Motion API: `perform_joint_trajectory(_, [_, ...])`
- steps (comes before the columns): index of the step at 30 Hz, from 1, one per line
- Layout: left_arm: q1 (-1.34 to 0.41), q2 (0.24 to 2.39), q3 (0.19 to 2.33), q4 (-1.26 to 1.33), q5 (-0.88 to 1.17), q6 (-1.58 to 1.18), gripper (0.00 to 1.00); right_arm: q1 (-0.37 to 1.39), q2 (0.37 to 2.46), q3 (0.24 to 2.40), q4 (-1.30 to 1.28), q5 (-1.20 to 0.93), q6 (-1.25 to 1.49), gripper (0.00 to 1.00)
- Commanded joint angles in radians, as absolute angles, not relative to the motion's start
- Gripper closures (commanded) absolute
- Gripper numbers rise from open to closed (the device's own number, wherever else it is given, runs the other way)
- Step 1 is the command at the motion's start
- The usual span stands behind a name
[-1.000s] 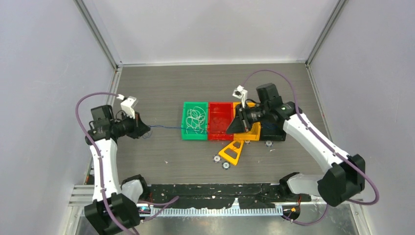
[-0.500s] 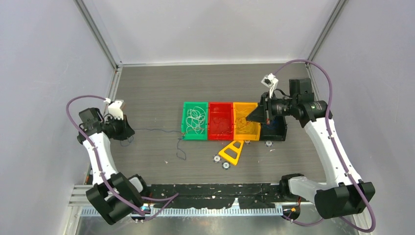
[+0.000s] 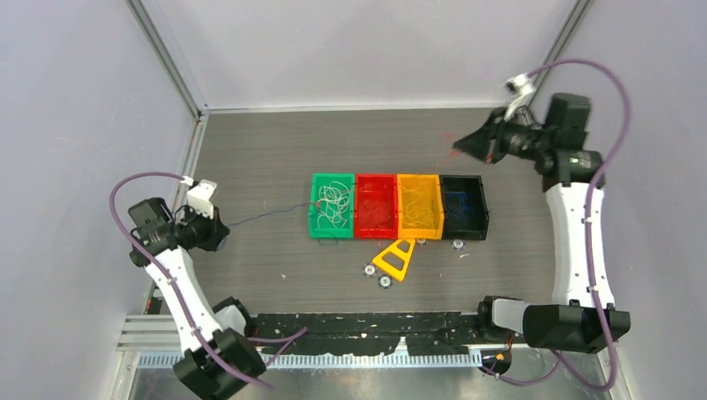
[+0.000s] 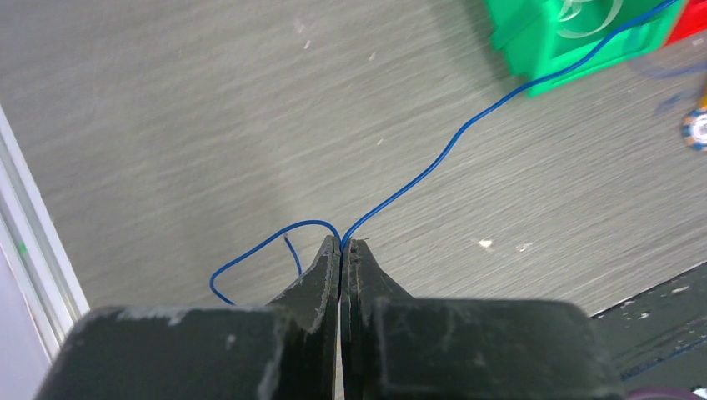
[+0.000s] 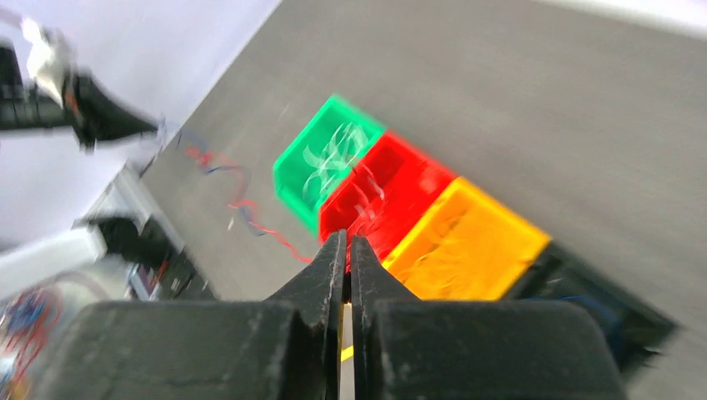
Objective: Untangle the cables
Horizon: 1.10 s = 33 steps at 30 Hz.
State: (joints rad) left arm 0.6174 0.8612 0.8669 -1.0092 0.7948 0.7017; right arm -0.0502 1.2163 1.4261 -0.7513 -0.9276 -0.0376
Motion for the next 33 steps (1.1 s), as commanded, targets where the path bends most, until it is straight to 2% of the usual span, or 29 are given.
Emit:
perform_joint_trajectory(1, [0.68, 0.959, 0.81, -0.949, 0.656, 0.843, 1.0, -0.272, 1.205, 1.615, -0.666, -1.076, 0.07, 0.95])
perform_joint_trajectory(4, [0.686, 1.005, 0.761, -0.882, 0.58, 0.919, 1.0, -0.395, 1.197, 1.683, -0.599, -1.15, 0.178, 0.95])
perform_joint_trajectory(10, [0.699, 1.03, 0.719, -0.835, 0.509, 0.982, 1.0, -0.469, 1.178, 1.683, -0.44, -1.196, 0.329, 0.94])
perform_joint_trajectory(17, [0.818, 1.104, 0.69, -0.764, 0.449, 1.105, 1.0, -0.619, 1.212, 1.68, -0.049, -1.217, 0.66, 0.95])
perform_joint_trajectory(21, [0.868, 1.177, 0.718, -0.754, 0.444, 1.132, 1.0, -0.686, 1.249, 1.7, 0.053, -1.226, 0.753, 0.95])
perform_joint_trajectory(28, [0.875, 1.137, 0.708, -0.824, 0.492, 1.223, 1.0, -0.707, 1.226, 1.643, 0.055, -1.263, 0.732, 0.95])
perform_joint_trajectory(33, [0.867, 1.021, 0.697, -0.95, 0.63, 1.265, 1.0, -0.693, 1.143, 1.549, -0.231, -1.307, 0.458, 0.95])
